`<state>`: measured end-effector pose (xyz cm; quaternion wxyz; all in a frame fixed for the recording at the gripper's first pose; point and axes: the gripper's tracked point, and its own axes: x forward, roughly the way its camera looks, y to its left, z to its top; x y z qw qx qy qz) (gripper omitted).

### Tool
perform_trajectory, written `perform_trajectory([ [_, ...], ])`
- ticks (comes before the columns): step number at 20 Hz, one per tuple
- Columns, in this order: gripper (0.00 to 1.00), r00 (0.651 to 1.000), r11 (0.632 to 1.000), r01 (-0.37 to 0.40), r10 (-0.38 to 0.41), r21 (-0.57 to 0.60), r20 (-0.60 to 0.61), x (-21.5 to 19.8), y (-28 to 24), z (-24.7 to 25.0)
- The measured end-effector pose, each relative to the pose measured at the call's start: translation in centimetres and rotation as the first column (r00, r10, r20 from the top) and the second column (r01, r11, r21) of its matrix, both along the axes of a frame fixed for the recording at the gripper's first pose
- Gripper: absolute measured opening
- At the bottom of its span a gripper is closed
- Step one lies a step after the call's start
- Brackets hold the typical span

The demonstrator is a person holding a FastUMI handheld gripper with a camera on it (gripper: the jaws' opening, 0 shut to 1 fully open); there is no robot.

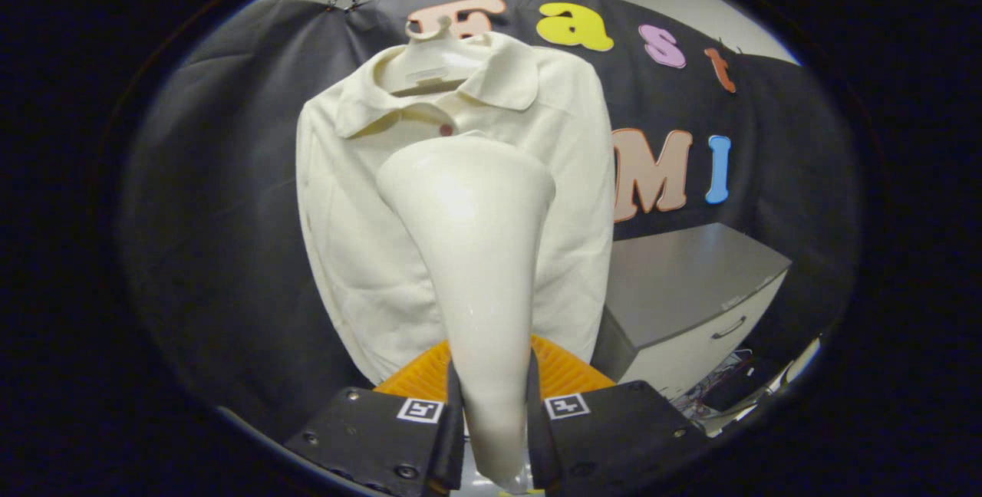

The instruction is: Iron the clothes twice with a garment steamer, once on the left side and once on the right side.

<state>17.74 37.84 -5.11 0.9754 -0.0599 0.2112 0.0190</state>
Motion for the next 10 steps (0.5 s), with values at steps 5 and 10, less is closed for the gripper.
perform_trajectory([
  [5, 0.34, 0.998, 0.998, 0.048, -0.047, -0.043, 0.031, 4.6, -3.7, 4.7],
  [10, 0.34, 0.998, 0.997, 0.062, -0.062, -0.039, 0.012, 8.3, -4.5, 6.2],
])
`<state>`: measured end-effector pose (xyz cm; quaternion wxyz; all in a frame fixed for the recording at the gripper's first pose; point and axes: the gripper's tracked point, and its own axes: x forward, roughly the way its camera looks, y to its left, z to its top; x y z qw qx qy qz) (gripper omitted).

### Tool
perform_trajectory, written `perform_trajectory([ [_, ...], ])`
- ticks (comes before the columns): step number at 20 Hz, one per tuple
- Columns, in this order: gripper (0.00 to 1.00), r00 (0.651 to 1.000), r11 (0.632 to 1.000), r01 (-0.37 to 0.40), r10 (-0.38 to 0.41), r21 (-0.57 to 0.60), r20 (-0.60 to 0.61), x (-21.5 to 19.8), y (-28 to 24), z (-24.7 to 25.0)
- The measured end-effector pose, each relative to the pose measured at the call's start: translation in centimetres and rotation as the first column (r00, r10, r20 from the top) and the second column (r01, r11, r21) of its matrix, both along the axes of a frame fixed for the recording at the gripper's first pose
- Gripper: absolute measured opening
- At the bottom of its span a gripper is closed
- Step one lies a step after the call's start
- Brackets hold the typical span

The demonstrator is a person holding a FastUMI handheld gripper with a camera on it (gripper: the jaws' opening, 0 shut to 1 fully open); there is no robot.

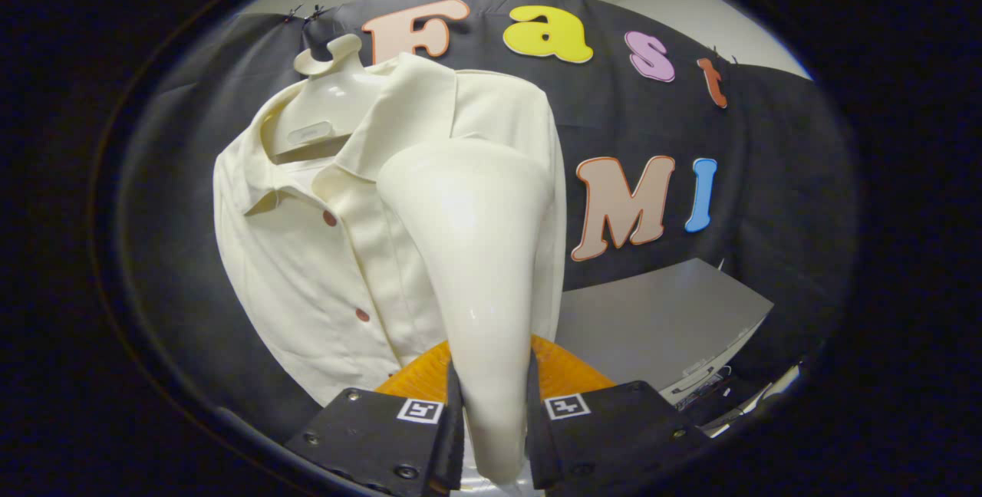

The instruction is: Iron the clothes twice with a garment steamer, once on the left side and once on the right side.

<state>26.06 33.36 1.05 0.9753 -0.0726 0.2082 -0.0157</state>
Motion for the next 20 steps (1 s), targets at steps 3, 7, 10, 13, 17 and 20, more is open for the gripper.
perform_trajectory([
  [3, 0.34, 1.0, 1.0, 0.016, -0.016, -0.025, 0.001, 0.5, 0.1, -0.3],
  [7, 0.34, 1.0, 0.999, 0.02, -0.02, -0.034, 0.006, 1.1, -0.2, -1.9],
  [10, 0.34, 0.999, 0.998, 0.033, -0.035, -0.047, -0.038, 1.1, -0.9, -4.4],
  [13, 0.35, 0.996, 0.998, 0.046, -0.049, -0.039, -0.078, 1.2, -1.7, -7.2],
  [17, 0.35, 0.992, 0.997, 0.039, -0.046, -0.06, -0.12, 0.8, -2.6, -10.3],
  [20, 0.34, 0.988, 0.997, 0.04, -0.05, -0.067, -0.147, 0.5, -3.3, -12.3],
])
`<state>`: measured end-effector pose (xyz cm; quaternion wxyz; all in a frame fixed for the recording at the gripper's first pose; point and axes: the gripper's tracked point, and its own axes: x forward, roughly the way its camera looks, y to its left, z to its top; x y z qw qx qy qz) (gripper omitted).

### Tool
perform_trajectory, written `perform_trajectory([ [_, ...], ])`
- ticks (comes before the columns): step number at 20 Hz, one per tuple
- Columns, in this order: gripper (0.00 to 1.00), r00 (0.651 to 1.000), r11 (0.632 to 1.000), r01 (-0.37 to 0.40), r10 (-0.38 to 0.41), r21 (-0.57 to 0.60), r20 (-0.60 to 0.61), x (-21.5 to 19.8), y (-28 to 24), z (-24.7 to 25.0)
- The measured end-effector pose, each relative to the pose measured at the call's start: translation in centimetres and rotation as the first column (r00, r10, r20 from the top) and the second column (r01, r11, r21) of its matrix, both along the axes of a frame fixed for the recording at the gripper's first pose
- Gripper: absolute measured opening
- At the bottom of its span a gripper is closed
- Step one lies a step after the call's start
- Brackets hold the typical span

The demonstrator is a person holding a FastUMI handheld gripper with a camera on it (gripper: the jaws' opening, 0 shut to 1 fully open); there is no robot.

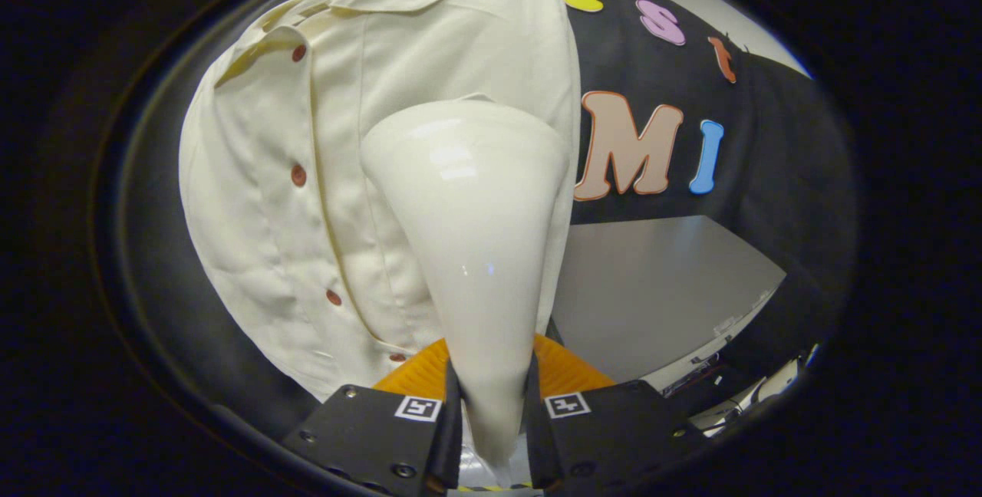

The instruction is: Iron the clothes twice with a garment steamer, once on the left side and once on the right side.

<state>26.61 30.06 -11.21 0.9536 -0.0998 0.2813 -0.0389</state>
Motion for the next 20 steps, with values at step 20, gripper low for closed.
perform_trajectory([
  [20, 0.35, 0.955, 0.998, 0.026, -0.041, -0.053, -0.293, -3.7, -5.3, -17.6],
])
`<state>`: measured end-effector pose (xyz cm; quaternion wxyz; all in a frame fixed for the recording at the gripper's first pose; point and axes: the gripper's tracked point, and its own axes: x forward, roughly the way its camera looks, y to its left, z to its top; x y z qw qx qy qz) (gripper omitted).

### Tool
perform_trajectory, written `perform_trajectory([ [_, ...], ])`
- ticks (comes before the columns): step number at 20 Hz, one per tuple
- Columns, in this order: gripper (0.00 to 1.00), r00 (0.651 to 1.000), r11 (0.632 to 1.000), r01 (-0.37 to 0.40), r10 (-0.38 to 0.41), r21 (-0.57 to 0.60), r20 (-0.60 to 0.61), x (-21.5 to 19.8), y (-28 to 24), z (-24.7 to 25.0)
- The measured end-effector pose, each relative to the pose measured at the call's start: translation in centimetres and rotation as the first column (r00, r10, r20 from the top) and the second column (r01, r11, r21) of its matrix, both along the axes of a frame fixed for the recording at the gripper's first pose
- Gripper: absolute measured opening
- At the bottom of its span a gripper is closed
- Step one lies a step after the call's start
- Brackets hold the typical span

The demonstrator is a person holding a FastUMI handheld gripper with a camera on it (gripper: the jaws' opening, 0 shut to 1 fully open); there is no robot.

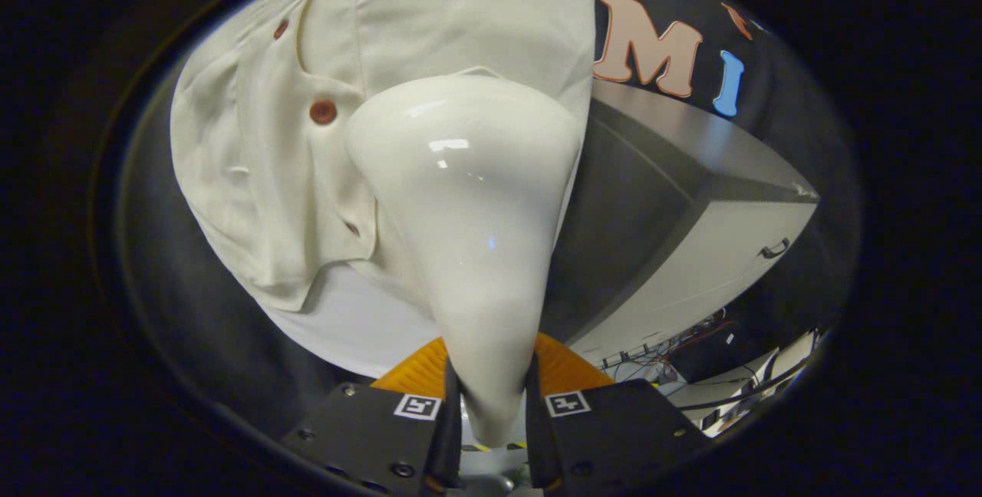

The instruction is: Iron the clothes twice with a garment steamer, once on the left side and once on the right side.

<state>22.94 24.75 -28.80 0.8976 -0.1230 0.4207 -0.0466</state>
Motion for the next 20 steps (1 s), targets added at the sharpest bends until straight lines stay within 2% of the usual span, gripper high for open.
perform_trajectory([
  [8, 0.35, 0.998, 1.0, 0.025, -0.025, 0.008, -0.054, -0.9, -1.4, -6.0],
  [15, 0.35, 0.996, 0.996, 0.075, -0.073, 0.038, -0.059, -1.9, -1.2, -8.5],
  [20, 0.35, 0.995, 0.995, 0.097, -0.096, 0.032, -0.03, -2.5, -1.1, -8.1],
])
